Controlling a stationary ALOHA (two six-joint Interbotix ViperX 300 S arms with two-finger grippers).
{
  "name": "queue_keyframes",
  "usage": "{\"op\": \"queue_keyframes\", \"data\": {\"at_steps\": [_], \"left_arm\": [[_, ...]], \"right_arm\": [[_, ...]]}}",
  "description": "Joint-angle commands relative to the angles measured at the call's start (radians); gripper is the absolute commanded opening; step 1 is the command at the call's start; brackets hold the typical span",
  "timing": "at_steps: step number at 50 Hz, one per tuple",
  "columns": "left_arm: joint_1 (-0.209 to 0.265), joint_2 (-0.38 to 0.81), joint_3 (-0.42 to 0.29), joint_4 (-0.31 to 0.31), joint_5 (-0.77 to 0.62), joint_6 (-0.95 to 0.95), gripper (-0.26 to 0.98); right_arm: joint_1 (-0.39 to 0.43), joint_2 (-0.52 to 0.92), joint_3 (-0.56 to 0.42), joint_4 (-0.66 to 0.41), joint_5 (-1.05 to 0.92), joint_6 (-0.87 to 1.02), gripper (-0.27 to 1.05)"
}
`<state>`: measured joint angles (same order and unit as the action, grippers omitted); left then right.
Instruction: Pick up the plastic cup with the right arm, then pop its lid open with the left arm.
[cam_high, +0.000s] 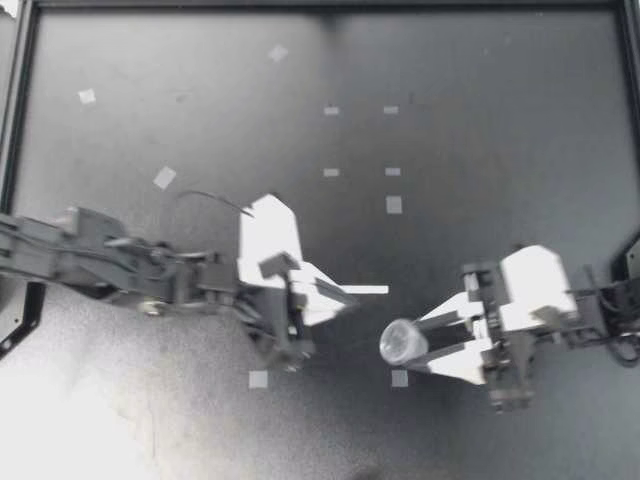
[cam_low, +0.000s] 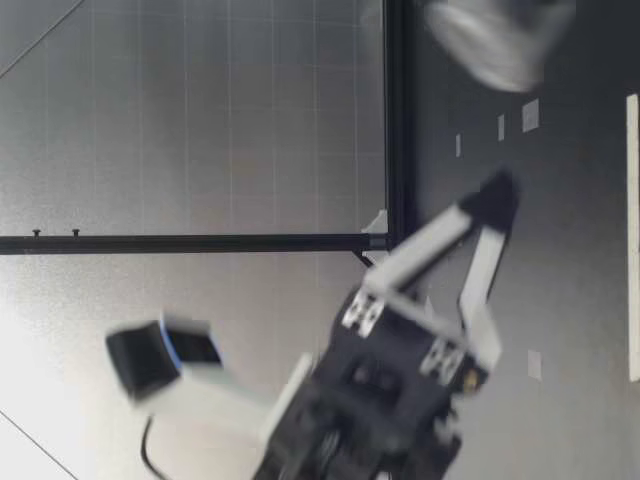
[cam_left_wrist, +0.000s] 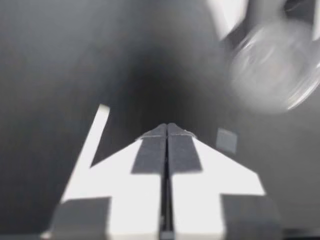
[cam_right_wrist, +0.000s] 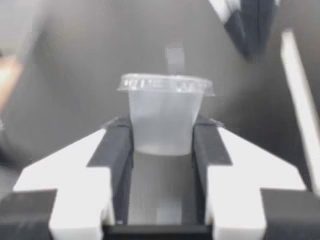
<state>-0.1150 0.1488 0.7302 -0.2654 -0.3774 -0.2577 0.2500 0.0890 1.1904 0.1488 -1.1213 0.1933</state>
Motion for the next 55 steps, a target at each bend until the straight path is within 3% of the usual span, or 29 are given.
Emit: {"op": "queue_keyframes", "data": {"at_steps": [1,9,11,25,32,40,55], "left_arm": [[-0.003,-0.081,0.026,-0.003,-0.012,-0.084,0.25],[-0.005,-0.149,0.052,-0.002,-0.077,-0.357,0.81],[-0.003,-0.153,0.052,-0.005,-0.114,-0.434,0.88],[-0.006,-0.126,0.061,0.000,-0.371,-0.962,0.76],[-0.021,-0.103,0.061,0.058,-0.465,-1.097,0.75],[-0.025,-0.092,0.046,0.100,-0.479,-1.135,0.75],[-0.026,-0.091,0.048,0.104,-0.526,-1.129,0.75]], "right_arm": [[0.006,-0.025,0.011,0.005,-0.115,-0.035,0.33],[0.005,-0.014,-0.012,0.044,-0.149,-0.158,0.33],[0.005,-0.015,-0.020,0.055,-0.149,-0.190,0.33],[-0.008,-0.061,-0.049,0.164,-0.160,-0.410,0.33],[-0.020,-0.080,-0.060,0.163,-0.161,-0.433,0.33],[-0.043,-0.048,-0.098,0.161,-0.161,-0.436,0.33],[-0.046,0.006,-0.129,0.156,-0.152,-0.428,0.33]]}}
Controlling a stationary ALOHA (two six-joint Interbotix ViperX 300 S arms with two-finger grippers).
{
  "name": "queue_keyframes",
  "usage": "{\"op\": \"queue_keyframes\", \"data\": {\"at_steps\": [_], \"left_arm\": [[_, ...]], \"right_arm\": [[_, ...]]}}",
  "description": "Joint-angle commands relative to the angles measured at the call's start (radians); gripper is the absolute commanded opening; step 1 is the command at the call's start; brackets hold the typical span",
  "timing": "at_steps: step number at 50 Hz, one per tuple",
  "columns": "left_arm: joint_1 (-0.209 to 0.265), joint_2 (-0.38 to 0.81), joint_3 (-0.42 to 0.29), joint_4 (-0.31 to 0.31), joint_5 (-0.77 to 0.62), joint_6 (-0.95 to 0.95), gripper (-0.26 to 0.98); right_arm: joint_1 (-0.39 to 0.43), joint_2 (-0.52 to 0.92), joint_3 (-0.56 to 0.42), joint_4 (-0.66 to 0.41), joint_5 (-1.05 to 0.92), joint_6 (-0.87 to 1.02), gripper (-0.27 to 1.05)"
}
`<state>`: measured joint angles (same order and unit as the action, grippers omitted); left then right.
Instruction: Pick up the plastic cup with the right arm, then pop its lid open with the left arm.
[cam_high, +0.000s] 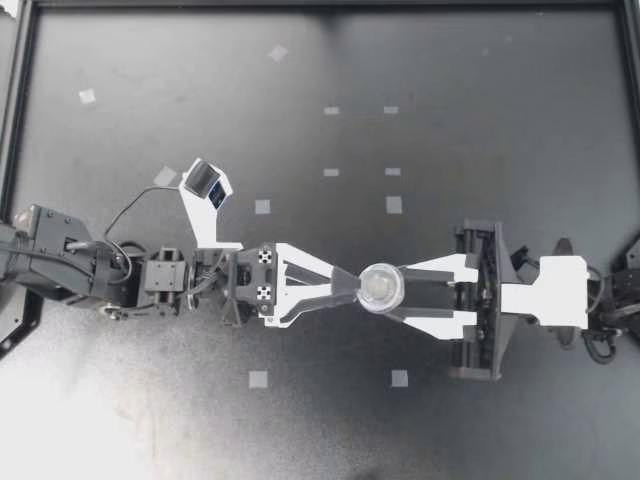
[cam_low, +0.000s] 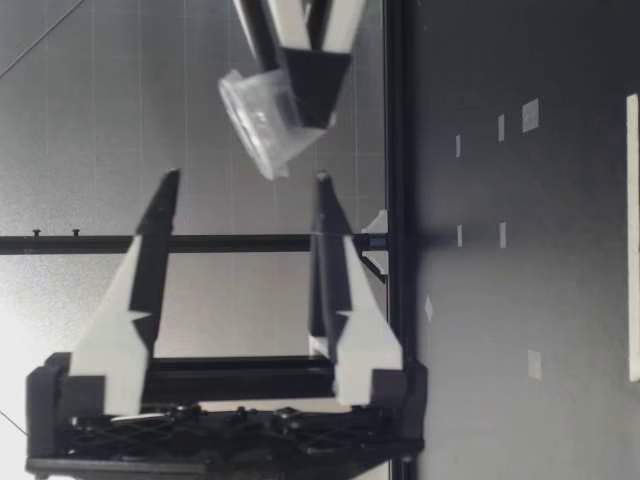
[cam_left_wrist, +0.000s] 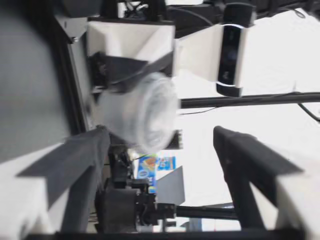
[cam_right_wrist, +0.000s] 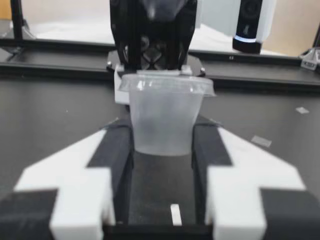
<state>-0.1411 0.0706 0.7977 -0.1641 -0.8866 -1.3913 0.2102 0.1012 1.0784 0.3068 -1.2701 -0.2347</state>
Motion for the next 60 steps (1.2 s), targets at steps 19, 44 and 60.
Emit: {"op": "queue_keyframes", "data": {"at_steps": [19,44,60], "left_arm": [[0.000,-0.012,-0.014,0.006,-0.072,0.009,0.75],[0.048,-0.018,0.026,0.008,-0.083,0.428,0.75],[0.023,-0.074,0.086,0.006,-0.064,1.224,0.75]], "right_arm": [[-0.005,0.069,0.021,0.023,0.089,0.153,0.32],[0.043,-0.052,0.029,0.008,0.192,0.206,0.32],[0.041,-0.192,0.032,0.009,0.081,0.232,0.32]]}}
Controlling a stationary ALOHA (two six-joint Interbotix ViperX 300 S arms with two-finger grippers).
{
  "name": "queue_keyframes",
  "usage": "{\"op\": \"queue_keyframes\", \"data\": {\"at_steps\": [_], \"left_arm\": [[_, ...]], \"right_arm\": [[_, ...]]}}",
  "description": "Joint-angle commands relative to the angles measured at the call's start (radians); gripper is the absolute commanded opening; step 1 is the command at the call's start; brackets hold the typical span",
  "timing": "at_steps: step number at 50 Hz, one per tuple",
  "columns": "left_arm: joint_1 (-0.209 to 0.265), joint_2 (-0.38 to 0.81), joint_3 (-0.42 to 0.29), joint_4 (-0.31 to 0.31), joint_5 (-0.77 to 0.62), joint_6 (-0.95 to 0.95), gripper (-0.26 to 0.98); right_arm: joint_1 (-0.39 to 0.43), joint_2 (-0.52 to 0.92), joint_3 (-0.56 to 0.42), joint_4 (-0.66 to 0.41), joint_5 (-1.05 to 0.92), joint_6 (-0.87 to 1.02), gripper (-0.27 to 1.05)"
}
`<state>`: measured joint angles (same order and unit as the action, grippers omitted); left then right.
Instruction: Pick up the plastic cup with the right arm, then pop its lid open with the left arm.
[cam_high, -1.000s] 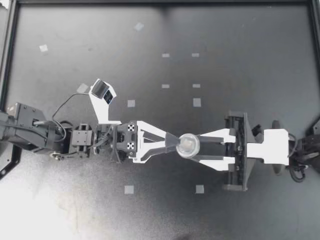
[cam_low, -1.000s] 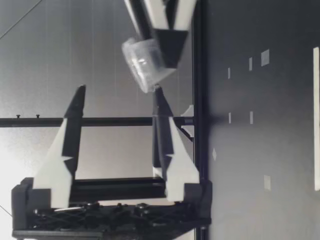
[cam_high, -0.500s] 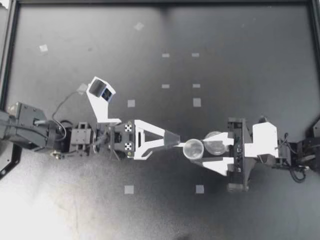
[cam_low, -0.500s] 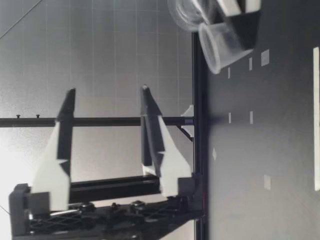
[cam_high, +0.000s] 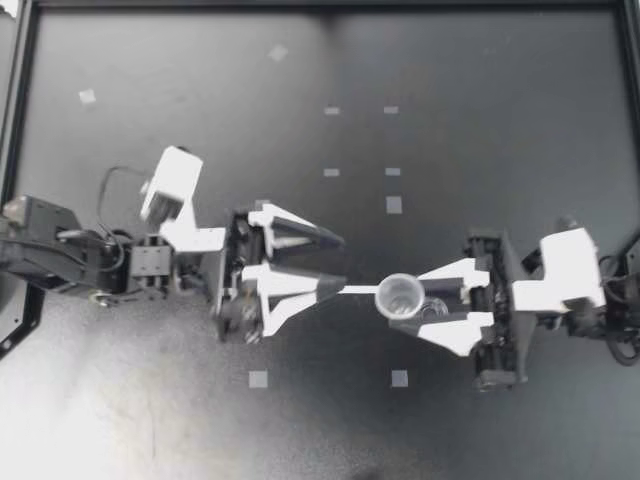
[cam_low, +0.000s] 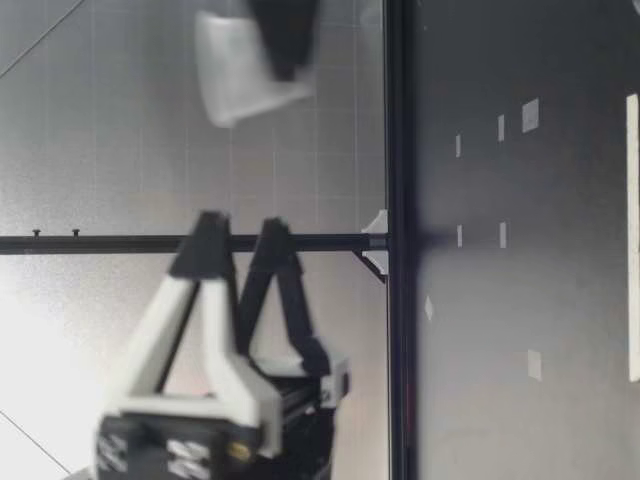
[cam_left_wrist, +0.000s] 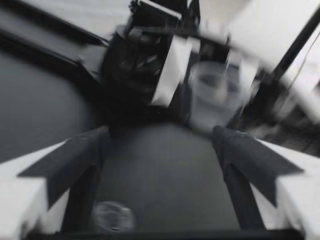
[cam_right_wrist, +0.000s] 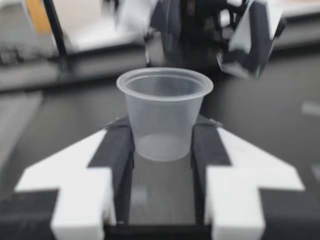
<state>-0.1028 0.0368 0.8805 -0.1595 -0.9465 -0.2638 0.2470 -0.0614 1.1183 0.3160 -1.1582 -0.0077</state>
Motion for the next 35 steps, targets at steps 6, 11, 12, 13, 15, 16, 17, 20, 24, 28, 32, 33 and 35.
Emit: {"op": "queue_keyframes", "data": {"at_steps": [6,11,12,13,15,16,17,20,24,28,32,33,35], "left_arm": [[-0.043,-0.044,0.012,0.002,-0.003,0.238,0.75],[-0.046,-0.040,0.011,0.003,0.011,0.253,0.75],[-0.048,-0.041,0.012,0.002,0.018,0.253,0.75],[-0.046,-0.040,0.012,0.002,0.020,0.253,0.75],[-0.048,-0.040,0.014,0.003,0.029,0.252,0.75],[-0.046,-0.041,0.014,0.002,0.037,0.252,0.75],[-0.048,-0.043,0.014,0.002,0.041,0.252,0.75],[-0.048,-0.046,0.014,0.002,0.055,0.252,0.75],[-0.048,-0.051,0.012,0.002,0.071,0.252,0.75],[-0.048,-0.052,0.011,0.002,0.074,0.255,0.75],[-0.048,-0.052,0.009,0.002,0.074,0.256,0.75],[-0.048,-0.052,0.009,0.003,0.075,0.256,0.75],[-0.048,-0.052,0.009,0.002,0.075,0.256,0.75]], "right_arm": [[0.003,-0.017,-0.008,0.003,-0.048,0.021,0.32],[0.003,0.003,-0.015,0.006,-0.049,0.023,0.32],[0.003,0.009,-0.018,0.006,-0.049,0.023,0.32],[0.003,0.011,-0.020,0.006,-0.049,0.023,0.32],[0.003,0.015,-0.020,0.006,-0.049,0.021,0.32],[0.003,0.018,-0.020,0.006,-0.049,0.020,0.32],[0.003,0.020,-0.020,0.006,-0.049,0.018,0.32],[0.003,0.026,-0.020,0.006,-0.049,0.017,0.32],[0.003,0.028,-0.020,0.006,-0.049,0.017,0.32],[0.003,0.026,-0.020,0.006,-0.049,0.015,0.32],[0.003,0.026,-0.020,0.006,-0.048,0.015,0.32],[0.003,0.026,-0.020,0.006,-0.048,0.015,0.32],[0.003,0.028,-0.020,0.006,-0.046,0.015,0.32]]}}
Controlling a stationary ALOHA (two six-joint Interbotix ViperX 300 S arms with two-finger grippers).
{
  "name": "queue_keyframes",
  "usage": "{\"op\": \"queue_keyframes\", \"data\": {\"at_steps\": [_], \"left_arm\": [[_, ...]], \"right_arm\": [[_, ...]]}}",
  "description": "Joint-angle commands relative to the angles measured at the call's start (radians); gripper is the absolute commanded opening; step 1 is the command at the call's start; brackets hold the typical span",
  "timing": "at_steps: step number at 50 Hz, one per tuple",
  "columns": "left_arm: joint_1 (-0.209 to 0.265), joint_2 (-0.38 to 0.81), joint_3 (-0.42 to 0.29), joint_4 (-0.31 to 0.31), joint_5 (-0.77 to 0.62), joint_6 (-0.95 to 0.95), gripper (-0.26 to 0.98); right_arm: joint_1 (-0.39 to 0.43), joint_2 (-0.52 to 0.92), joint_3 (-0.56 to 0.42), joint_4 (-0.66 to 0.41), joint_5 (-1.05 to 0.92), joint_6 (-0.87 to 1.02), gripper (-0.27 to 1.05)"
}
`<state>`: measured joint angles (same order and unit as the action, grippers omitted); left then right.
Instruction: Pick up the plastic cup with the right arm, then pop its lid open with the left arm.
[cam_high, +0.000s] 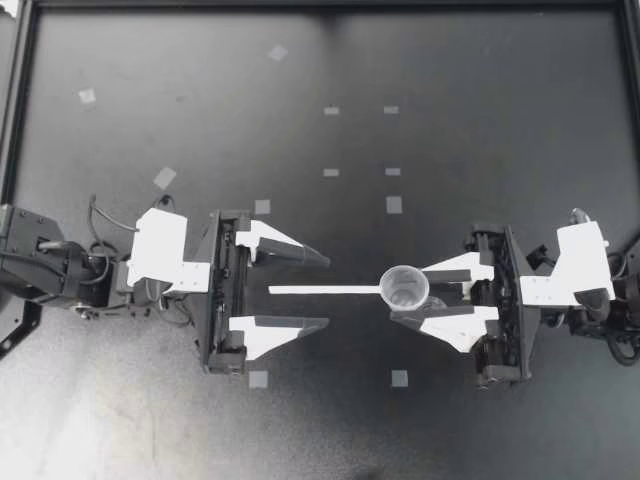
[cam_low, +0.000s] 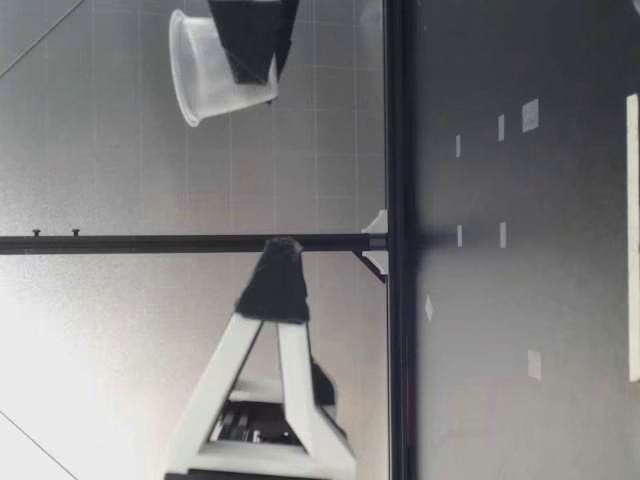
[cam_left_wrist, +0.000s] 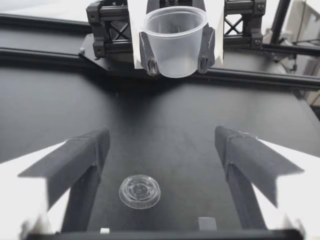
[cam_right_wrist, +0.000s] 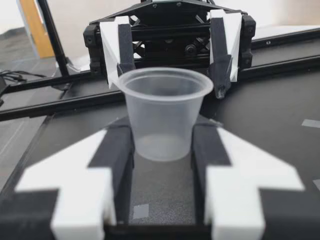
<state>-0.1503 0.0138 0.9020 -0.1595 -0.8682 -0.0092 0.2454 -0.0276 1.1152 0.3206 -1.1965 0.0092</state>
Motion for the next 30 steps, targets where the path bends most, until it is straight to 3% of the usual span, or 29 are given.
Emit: {"op": "queue_keyframes", "data": {"at_steps": [1,30], "left_arm": [[0.000,-0.029,-0.011,0.002,-0.003,0.003,0.75],[0.000,-0.029,-0.011,0.003,-0.003,0.018,0.75]], "right_arm": [[0.005,-0.006,-0.017,0.002,-0.006,-0.002,0.32],[0.005,-0.006,-0.017,0.002,0.011,-0.002,0.32]]}}
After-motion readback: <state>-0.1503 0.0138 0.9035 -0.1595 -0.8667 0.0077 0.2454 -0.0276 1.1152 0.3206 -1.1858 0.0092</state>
